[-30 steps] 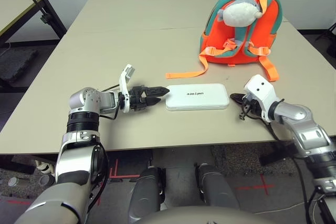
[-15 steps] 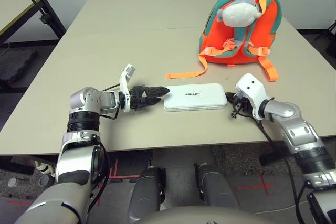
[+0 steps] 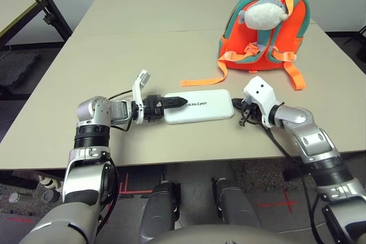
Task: Put the pencil case into the backpack and zip it.
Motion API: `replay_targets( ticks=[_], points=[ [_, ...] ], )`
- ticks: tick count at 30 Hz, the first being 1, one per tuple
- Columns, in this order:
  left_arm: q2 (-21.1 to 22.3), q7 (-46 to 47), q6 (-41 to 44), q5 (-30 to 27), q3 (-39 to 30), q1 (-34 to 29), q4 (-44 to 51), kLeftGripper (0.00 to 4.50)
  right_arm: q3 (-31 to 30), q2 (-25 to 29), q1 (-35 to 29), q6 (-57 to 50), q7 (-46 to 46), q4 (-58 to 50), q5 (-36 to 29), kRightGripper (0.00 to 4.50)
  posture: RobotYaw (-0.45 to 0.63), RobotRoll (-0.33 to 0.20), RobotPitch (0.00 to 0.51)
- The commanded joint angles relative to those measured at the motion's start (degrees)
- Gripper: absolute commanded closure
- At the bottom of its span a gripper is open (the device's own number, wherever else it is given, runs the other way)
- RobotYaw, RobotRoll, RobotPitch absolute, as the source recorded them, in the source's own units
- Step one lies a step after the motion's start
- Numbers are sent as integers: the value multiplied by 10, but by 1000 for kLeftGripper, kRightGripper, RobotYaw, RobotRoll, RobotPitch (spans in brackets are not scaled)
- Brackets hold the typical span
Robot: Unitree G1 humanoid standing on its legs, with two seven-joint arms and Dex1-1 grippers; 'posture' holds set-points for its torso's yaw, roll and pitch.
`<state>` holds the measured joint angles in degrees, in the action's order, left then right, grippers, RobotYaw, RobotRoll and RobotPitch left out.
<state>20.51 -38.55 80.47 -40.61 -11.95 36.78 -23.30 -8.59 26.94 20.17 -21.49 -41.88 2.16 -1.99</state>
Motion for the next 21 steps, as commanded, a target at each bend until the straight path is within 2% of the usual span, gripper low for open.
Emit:
replay_targets(
  ticks=[1,6,10,13,16,18,20,21],
  points=[
    [-6,-3,10,1,17,-14,-1,0,-14,-8,9,-2,-3,-16,-2,4474,-202,0,97],
    [-8,-2,7,1,13,-14,-3,0,-14,-11,11,-1,-2,-14,0,4474,-202,0,97],
    [-11,3,1,3,3,-12,-8,915,-12,-11,10,-1,-2,-15,1,4500,-202,0,97],
    [-12,3,2,0,-5,-9,-10,2103,-12,-11,9,0,-2,-14,2,4500,-202,0,97],
    [-13,3,-3,0,-10,-8,-11,3019,-13,-11,8,0,-3,-13,3,4500,-202,0,95],
    [-14,2,-9,0,-12,-7,-11,3295,-13,-12,9,0,-3,-12,4,4500,-202,0,95],
    [-15,1,-17,-2,-16,-6,-8,3295,-13,-11,9,1,-3,-9,5,4500,-196,0,92],
    [-14,0,-20,-3,-17,-5,-5,3295,-13,-11,10,1,-3,-7,6,4321,-196,0,92]
  ],
)
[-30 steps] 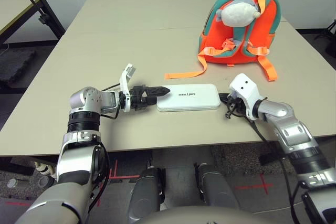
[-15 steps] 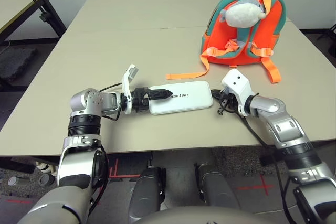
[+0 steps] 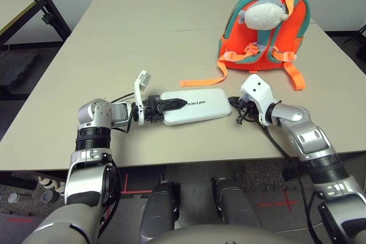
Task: Put the pencil case into the backpack and zip it.
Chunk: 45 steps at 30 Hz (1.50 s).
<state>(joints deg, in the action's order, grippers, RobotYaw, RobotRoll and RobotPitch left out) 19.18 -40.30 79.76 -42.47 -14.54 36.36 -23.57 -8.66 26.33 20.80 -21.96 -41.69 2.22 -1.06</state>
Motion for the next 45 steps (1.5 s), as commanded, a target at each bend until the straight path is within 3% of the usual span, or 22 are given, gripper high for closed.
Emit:
replay_targets(
  ticks=[1,13,21,30,35,45],
  points=[
    [0,17,-18,15,7,1,1,3295,-12,-5,4,6,-5,-6,-3,4107,-196,0,92],
    [39,16,-64,-16,-46,78,39,3296,18,35,22,-9,-14,6,-7,3,-187,0,97],
    [65,25,-72,-33,-81,150,71,3296,157,53,56,-173,-9,-14,-142,0,-184,0,100],
    [53,71,-142,-34,-122,194,40,3296,265,57,124,-251,80,5,-203,0,-199,0,98],
    [45,97,-190,-24,-129,211,13,3296,280,35,172,-214,139,57,-196,0,-203,0,96],
    [42,123,-219,-36,-127,223,10,3296,240,-3,258,-104,165,217,-166,0,-181,0,80]
  ],
)
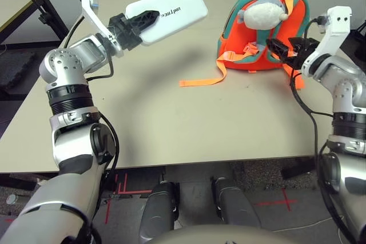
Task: Put the pencil case into the backpack and zip it.
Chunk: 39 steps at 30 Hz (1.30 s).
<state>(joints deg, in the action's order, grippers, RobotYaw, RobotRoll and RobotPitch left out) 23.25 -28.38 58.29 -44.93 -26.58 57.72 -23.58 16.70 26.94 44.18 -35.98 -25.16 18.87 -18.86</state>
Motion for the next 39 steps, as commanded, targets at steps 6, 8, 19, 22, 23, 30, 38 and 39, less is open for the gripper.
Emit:
replay_targets(
  ticks=[6,8,19,22,23,30,38,39],
  points=[
    [3,11,-2,-16,-8,5,19,3296,-35,-20,61,94,-3,135,29,0,-160,0,77],
    [3,14,-2,-18,-8,4,22,3296,-36,-26,76,111,0,163,33,0,-155,0,76],
    [-1,21,-6,-20,-3,2,29,3296,-47,-36,116,198,10,262,61,589,-153,0,78],
    [-2,20,-8,-18,-1,1,29,3296,-54,-33,112,202,5,251,67,1717,-155,0,79],
    [-2,19,-10,-17,0,1,28,3296,-55,-32,109,201,2,241,68,2142,-157,0,81],
    [-5,16,-18,-11,8,-1,22,3296,-53,-30,86,163,-7,149,55,4329,-166,0,83],
    [-7,14,-24,-10,12,-2,19,3296,-56,-24,45,58,-10,-34,33,4329,-175,0,89],
    [-8,13,-26,-9,13,-1,16,3296,-58,-21,41,41,-12,-58,29,4329,-175,0,89]
  ],
)
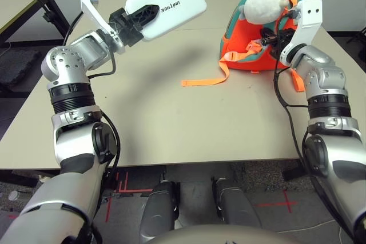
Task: Put the pencil case into the backpack and zip it.
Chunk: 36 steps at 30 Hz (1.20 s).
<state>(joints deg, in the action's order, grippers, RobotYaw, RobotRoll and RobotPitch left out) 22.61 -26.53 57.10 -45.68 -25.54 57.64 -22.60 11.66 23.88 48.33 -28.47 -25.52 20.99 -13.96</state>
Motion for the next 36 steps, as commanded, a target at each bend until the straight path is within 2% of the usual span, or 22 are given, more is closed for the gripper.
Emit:
replay_targets(
  ticks=[1,10,20,26,36],
  points=[
    [-1,-6,-15,-1,3,-1,6,3296,-9,14,-5,-49,-11,-101,-22,4329,-184,0,90],
    [-1,-13,-26,1,11,1,-9,3296,-10,67,-43,-178,-27,-280,-59,4329,-207,0,92],
    [0,-38,-44,14,31,15,-44,3296,13,106,-72,-294,-15,-413,-114,4329,-250,0,85],
    [-2,-50,-55,19,40,22,-63,3296,27,116,-87,-340,-8,-458,-141,4329,-266,0,80],
    [5,-88,-57,30,65,33,-67,3296,-2,89,-197,-283,6,-433,-122,4329,-270,0,78]
  ],
)
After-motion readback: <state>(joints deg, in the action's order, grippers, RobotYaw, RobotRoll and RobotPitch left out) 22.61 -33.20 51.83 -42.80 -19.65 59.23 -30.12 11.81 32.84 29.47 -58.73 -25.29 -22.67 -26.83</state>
